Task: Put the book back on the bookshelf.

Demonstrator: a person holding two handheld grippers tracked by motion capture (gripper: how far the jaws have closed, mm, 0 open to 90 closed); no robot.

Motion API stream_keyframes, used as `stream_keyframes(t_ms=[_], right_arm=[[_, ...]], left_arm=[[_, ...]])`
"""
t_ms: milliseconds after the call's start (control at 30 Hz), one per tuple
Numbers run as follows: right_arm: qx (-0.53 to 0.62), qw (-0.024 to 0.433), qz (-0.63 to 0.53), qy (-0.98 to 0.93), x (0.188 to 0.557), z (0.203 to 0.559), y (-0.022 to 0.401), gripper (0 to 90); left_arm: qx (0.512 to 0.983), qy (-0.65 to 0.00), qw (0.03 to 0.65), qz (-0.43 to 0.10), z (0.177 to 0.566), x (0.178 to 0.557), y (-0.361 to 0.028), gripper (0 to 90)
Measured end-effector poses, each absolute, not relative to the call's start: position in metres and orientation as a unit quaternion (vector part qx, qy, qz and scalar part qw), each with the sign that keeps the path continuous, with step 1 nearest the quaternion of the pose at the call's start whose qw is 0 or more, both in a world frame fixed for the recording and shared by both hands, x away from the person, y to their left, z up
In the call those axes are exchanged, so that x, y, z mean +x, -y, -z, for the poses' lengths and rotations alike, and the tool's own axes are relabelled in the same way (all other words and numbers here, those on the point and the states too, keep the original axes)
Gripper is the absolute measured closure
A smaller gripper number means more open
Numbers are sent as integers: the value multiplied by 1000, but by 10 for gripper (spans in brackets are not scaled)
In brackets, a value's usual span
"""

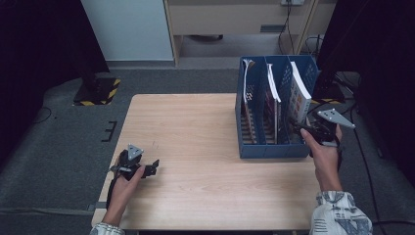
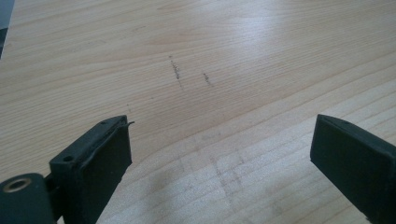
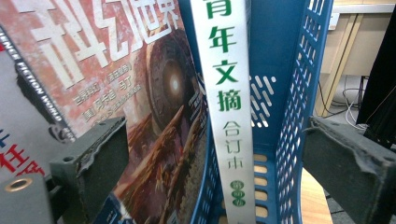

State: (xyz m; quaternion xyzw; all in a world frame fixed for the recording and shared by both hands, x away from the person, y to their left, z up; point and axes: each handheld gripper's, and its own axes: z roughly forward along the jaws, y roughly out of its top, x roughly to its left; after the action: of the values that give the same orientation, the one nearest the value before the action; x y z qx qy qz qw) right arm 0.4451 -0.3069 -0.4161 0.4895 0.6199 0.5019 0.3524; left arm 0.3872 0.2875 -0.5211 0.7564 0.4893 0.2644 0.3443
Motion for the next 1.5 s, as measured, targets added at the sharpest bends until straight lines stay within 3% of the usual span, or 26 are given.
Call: stream_keyframes(t_ms=[800,1500], right_arm=[[465,342,-519,-631,410,418,287,79],[421,314,-524,-670,399,420,238,81]], left_arm=[[759,-489,341,-263,522,387,-287,48],[774,-493,317,-237,532,392,-281,28]])
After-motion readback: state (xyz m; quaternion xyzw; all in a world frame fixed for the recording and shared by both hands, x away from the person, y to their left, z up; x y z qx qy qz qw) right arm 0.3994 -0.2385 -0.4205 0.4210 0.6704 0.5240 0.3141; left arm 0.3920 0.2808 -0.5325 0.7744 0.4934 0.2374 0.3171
